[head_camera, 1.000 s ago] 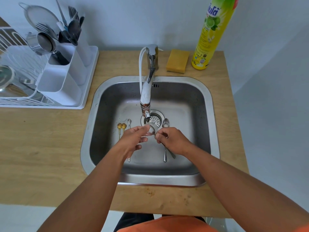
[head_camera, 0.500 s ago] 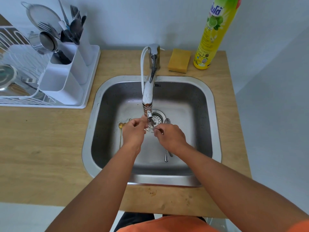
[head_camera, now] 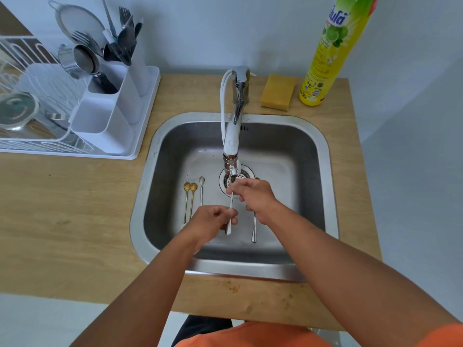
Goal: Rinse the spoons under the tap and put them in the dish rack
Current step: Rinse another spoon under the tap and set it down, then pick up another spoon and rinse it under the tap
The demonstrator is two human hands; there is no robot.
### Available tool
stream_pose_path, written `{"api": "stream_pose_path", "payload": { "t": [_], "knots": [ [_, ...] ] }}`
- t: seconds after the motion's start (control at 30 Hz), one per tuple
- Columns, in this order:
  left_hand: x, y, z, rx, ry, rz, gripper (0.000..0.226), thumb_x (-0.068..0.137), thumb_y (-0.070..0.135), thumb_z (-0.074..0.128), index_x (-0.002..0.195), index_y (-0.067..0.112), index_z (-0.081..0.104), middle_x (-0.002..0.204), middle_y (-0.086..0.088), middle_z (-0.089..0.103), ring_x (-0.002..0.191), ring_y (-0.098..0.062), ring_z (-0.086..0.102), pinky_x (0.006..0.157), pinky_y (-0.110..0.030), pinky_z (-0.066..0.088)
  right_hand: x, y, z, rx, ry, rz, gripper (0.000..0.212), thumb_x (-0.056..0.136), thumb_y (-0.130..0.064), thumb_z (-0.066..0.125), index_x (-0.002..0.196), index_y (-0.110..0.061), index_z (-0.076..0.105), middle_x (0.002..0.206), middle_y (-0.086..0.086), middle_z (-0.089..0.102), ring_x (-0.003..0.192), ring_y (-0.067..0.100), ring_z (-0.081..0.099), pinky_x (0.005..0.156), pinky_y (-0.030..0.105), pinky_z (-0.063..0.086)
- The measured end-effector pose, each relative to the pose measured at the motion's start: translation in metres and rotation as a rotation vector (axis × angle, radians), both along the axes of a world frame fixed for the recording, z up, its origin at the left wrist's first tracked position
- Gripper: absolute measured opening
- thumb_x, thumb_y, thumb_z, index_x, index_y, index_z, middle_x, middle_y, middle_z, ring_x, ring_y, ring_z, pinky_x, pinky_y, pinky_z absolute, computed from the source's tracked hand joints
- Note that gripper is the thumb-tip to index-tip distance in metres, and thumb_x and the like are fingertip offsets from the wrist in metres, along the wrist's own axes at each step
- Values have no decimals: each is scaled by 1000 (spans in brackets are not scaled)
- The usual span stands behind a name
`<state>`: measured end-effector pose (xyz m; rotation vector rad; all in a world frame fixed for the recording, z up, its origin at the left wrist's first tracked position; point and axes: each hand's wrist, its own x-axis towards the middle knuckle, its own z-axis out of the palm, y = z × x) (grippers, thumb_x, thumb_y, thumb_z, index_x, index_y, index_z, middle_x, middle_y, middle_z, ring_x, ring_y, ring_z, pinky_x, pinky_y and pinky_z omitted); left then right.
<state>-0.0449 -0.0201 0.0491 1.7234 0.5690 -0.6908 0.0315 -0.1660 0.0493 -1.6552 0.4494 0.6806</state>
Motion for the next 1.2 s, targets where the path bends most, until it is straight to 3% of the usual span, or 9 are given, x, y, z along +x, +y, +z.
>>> {"api": "stream_pose_path", "payload": {
  "t": [0.17,0.3,0.43,0.67,0.77,0.93,0.97,1.1,1.2],
  "knots": [
    [1,13,6,2,93,-61,23,106,35,58,106,26,79,94,8,82,92,-14,73,83,-34,51,-5,-3,-7,46,78,-146,24,92,-30,75,69,-27,82,101,-3,81,76,12,51,48,23,38],
    [17,2,8,-13,59,50,21,103,28,63,101,18,81,89,2,82,77,-11,70,74,-28,53,-13,0,-11,97,121,-151,17,94,-28,72,83,-21,83,99,-7,81,77,11,56,50,24,41],
    [27,-6,8,21,-4,165,22,103,27,63,96,16,81,77,4,80,65,-4,69,55,-15,50,-18,5,-7,135,135,-102,14,94,-25,70,95,-19,82,85,-4,80,74,9,66,51,22,42],
    [6,5,1,18,36,125,17,96,36,72,98,23,82,87,12,81,89,-15,72,68,-29,51,-11,2,-6,8,44,-35,16,93,-24,70,86,-17,83,84,-15,77,73,6,58,56,21,44],
    [-2,8,-5,17,65,22,14,97,35,72,100,26,82,94,16,81,97,-14,73,77,-32,54,-9,-4,-9,-5,48,-54,16,95,-25,69,87,-17,81,93,-7,80,70,8,55,53,21,39],
    [-2,11,-17,59,51,-45,4,93,33,78,97,33,79,87,13,81,78,-6,73,61,-15,49,3,-27,-21,-74,145,-199,9,92,-17,71,84,-18,77,78,5,72,55,15,44,46,24,31],
    [1,14,-21,89,35,-16,4,91,33,79,95,32,79,88,11,81,81,-9,72,63,-16,51,5,-32,-25,-111,153,-208,12,90,-14,70,81,-18,77,74,4,69,53,16,41,46,24,31],
    [18,30,-38,293,-46,149,18,92,24,79,109,20,79,108,-2,78,101,-20,71,96,-36,57,8,-53,-39,-335,96,-110,19,89,-20,67,72,-21,76,68,0,65,46,18,44,47,23,36],
    [29,38,-43,459,-54,134,27,93,29,77,117,19,77,118,-3,75,106,-21,68,96,-38,55,9,-62,-49,-432,64,-31,23,92,-23,68,70,-24,73,77,3,70,61,23,58,60,28,45]
  ]
}}
